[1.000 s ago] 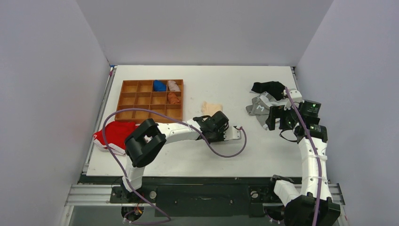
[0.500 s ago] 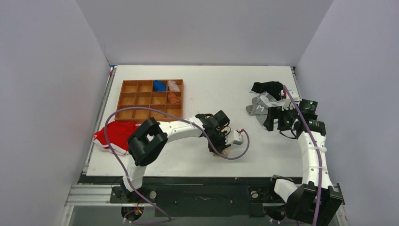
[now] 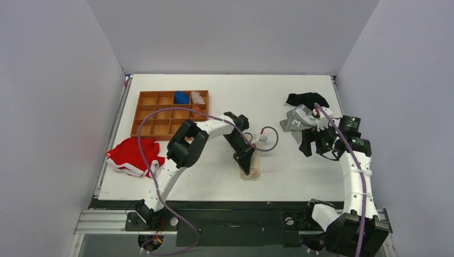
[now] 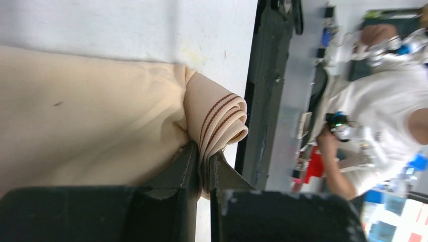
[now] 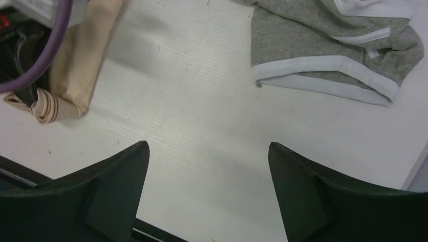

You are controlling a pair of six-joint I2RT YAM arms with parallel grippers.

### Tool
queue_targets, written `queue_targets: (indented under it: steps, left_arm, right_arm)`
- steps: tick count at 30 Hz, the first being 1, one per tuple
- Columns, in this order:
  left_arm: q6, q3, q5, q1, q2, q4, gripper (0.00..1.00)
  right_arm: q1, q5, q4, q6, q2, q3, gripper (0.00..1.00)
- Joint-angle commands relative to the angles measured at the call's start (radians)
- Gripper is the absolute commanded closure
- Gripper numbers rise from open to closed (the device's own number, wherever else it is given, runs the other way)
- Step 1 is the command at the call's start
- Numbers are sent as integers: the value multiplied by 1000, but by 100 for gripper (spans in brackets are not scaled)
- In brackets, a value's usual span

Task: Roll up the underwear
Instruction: Roll the underwear to the center of the board.

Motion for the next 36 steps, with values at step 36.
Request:
queue_targets:
  steps: [36]
  left_arm:
    - [-30, 339, 68, 79, 296, -283, 100]
  right_arm:
    - [1046, 416, 255, -226, 321, -112, 27]
